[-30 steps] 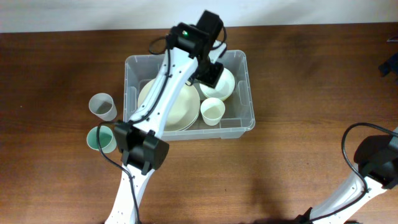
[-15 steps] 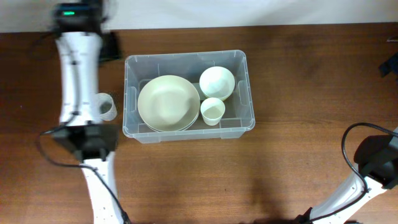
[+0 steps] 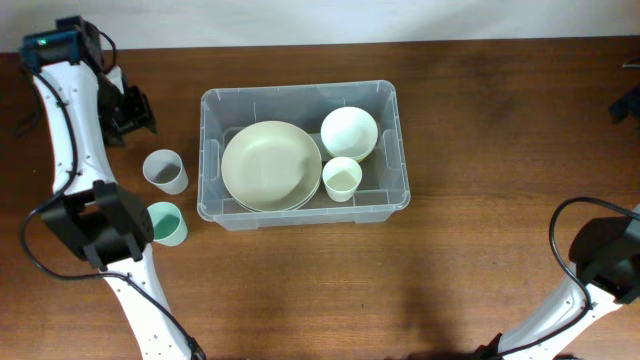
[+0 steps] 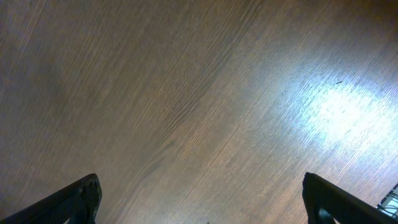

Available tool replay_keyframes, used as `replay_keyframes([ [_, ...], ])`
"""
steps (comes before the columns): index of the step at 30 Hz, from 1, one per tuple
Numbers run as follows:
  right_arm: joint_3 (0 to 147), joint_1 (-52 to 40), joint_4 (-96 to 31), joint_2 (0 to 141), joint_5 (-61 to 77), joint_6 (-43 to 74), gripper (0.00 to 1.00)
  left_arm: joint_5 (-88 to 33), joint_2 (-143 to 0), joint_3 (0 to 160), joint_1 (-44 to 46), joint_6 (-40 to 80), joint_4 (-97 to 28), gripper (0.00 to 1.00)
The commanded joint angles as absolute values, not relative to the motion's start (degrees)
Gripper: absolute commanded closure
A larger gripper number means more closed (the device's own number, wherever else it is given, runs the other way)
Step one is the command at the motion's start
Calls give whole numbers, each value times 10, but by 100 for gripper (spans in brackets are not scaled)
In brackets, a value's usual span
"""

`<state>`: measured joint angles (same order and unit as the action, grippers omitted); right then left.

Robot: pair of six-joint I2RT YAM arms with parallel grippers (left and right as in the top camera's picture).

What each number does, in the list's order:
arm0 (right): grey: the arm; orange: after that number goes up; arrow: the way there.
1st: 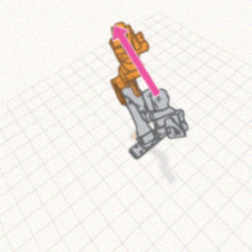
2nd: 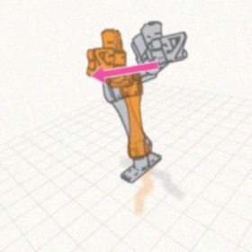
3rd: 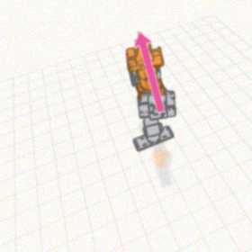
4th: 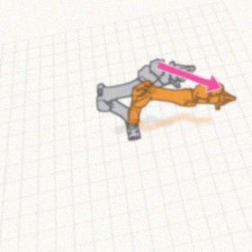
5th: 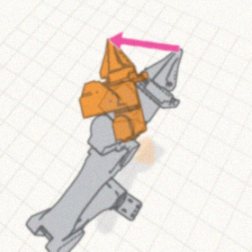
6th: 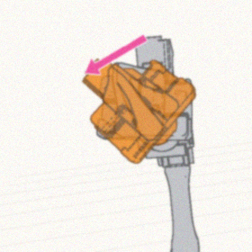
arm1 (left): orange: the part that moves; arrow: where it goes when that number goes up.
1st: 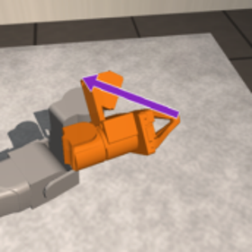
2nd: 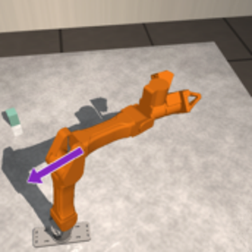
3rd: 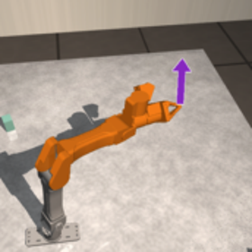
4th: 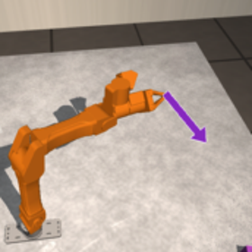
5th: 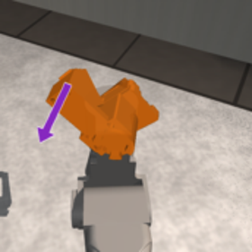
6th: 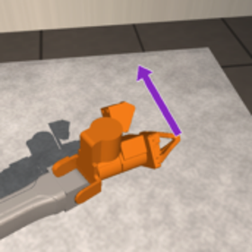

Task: Pack container
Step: 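Move the left gripper to the grey cup and grasp it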

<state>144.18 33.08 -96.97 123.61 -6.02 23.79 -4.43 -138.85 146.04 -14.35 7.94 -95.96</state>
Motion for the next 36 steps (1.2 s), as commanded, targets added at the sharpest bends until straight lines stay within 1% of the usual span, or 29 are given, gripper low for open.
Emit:
replay_keyframes([
  [1, 1439, 330, -971, 1234, -67, 240, 1, -51, -1378, 1420, -143, 61, -941, 37],
  [3, 1439, 330, -971, 1234, -67, 240, 1, -49, -1378, 1395, -144, 62, -919, 37],
  [9, 1439, 330, -971, 1234, -67, 240, 1, -45, -1379, 1364, -153, 62, -907, 37],
  [25, 1439, 330, -971, 1234, -67, 240, 1, -30, -1379, 1348, -163, 22, -951, 37],
  [31, 1439, 330, -971, 1234, -67, 240, 1, -1, -1379, 1330, -163, 14, -935, 38],
  [36, 1439, 330, -971, 1234, -67, 240, 1, 0, -1379, 1312, -163, -10, -912, 38],
])
